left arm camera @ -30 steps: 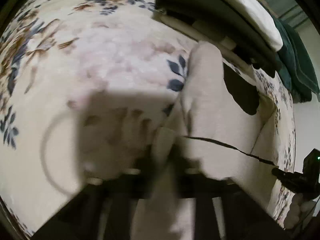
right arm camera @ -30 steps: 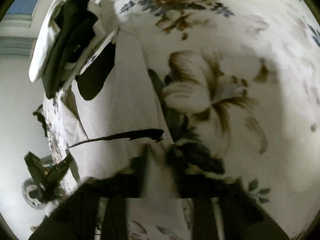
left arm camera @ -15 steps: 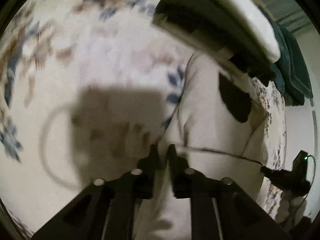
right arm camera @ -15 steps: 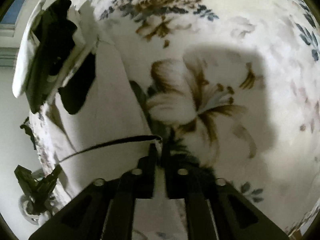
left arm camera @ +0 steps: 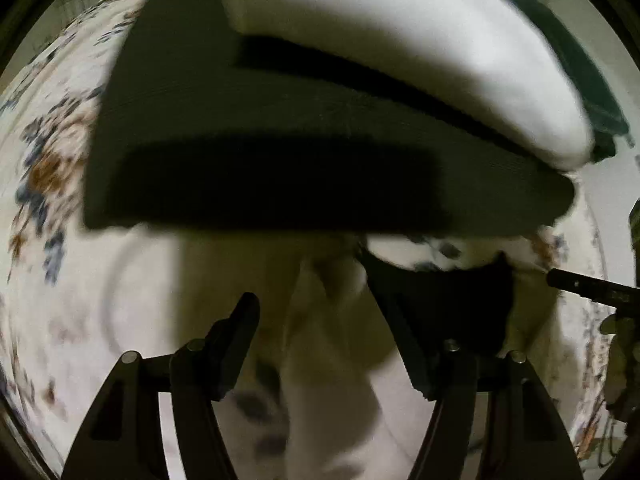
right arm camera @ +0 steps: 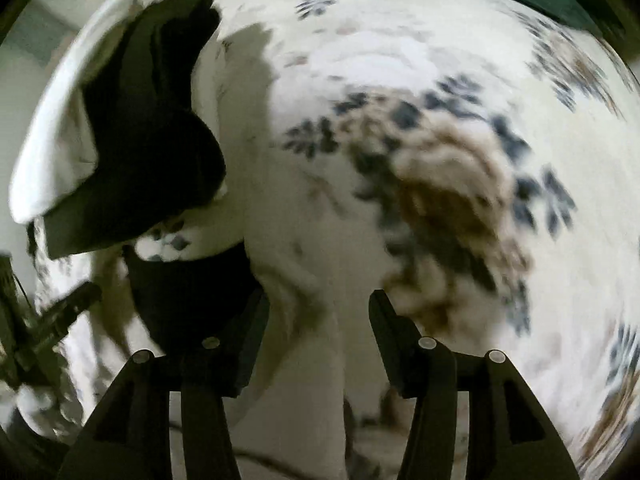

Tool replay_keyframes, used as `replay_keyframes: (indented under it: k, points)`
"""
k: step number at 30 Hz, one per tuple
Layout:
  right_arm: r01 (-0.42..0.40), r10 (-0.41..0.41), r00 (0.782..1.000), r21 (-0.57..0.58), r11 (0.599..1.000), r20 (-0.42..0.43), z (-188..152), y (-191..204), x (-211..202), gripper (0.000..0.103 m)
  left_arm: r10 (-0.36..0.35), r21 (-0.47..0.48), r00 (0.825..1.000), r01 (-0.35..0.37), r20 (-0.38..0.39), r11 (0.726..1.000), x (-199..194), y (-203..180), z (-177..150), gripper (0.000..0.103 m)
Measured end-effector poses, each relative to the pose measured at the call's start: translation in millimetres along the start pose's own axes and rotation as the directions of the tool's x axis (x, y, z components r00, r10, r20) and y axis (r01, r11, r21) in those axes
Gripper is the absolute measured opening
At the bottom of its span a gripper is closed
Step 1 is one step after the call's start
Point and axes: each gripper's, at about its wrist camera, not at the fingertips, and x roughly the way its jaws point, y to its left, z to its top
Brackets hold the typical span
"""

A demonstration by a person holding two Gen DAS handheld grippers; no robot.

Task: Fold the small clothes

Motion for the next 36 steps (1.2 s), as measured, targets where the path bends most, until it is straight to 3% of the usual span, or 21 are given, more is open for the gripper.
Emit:
replay_keyframes:
  k: [2, 3, 4, 5, 7, 11, 19, 24, 29, 32, 36]
  points:
    - [0.04, -0.043, 0.998, -0.066, 0.997, -0.04, 8.7, 11.0, 15.7, 0.054, 0.027, 0.03, 0.999, -0.026, -0.022, 0.999, 12.4, -3.9, 6.4, 0.061]
    - [0.052, -0.056, 0.997, -0.089, 0.995, -0.048, 10.1, 14.6, 20.2, 0.049, 0.038, 0.048, 0.999, -0.037, -0.028, 0.998, 16.6, -6.6, 7.4, 0.048]
    - [0.073, -0.079, 0.996, -0.109, 0.991, -0.049, 10.5, 17.6, 23.3, 0.019, 0.071, 0.068, 0.997, -0.069, -0.035, 0.995, 19.8, -9.9, 7.0, 0.034]
    - [0.103, -0.109, 0.993, -0.108, 0.989, -0.05, 10.3, 18.5, 23.6, 0.005, 0.087, 0.084, 0.995, -0.083, -0.043, 0.993, 21.5, -12.8, 5.5, 0.012]
    - [0.086, -0.088, 0.996, -0.071, 0.994, -0.028, 8.8, 17.5, 15.3, 0.005, 0.088, 0.112, 0.995, -0.083, -0.041, 0.99, 17.7, -19.2, 0.7, 0.005]
    - [0.052, -0.05, 0.998, -0.061, 0.997, 0.028, -0.5, 19.4, -14.5, 0.004, 0.073, 0.132, 0.997, -0.075, 0.022, 0.988, -10.3, -26.7, -10.1, 0.004]
    - [-0.026, 0.031, 0.993, -0.046, 0.999, 0.113, -41.6, 35.8, -79.4, 0.004, -0.011, 0.031, 0.986, 0.006, 0.165, 0.999, -104.5, -26.1, -46.7, 0.004]
    - [-0.106, 0.107, 0.985, -0.019, 0.994, 0.133, -107.7, 37.4, -115.0, 0.004, -0.05, -0.037, 0.975, 0.059, 0.216, 0.998, -152.5, -23.9, -93.1, 0.004]
    - [-0.149, 0.147, 0.985, 0.017, 0.989, 0.094, -188.9, 25.7, -119.1, 0.004, -0.055, -0.125, 0.979, 0.081, 0.198, 0.989, -171.1, -3.8, -157.0, 0.004]
    - [-0.18, 0.179, 0.983, 0.025, 0.983, 0.035, -231.1, 19.6, -105.6, 0.004, -0.048, -0.2, 0.99, 0.074, 0.133, 0.977, -165.1, 11.0, -196.8, 0.004]
    - [-0.15, 0.146, 0.986, -0.044, 0.988, -0.083, -273.0, 19.9, -80.0, 0.004, -0.1, -0.307, 0.994, 0.108, 0.043, 0.945, -155.9, 28.3, -229.7, 0.006]
